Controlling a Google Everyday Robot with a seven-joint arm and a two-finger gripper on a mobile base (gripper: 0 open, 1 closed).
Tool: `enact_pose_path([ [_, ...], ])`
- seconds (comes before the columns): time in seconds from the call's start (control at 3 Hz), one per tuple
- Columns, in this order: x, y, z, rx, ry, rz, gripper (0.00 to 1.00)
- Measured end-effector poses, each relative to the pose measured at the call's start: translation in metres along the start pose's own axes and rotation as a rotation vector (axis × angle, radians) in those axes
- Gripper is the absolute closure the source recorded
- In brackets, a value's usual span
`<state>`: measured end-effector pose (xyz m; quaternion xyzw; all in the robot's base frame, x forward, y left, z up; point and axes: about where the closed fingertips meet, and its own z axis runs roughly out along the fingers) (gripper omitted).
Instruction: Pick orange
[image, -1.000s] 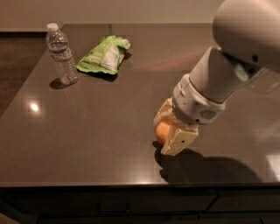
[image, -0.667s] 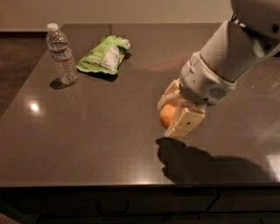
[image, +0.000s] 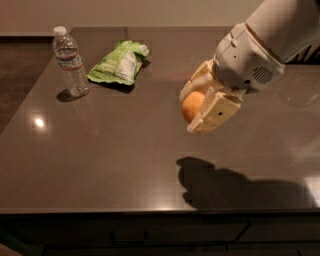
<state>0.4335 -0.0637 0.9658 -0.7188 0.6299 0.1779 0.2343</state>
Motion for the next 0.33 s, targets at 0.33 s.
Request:
enact_pose_path([
  [0.33, -0.0026, -0.0005, -0.0014, 0.002, -0.008, -0.002, 1.00],
])
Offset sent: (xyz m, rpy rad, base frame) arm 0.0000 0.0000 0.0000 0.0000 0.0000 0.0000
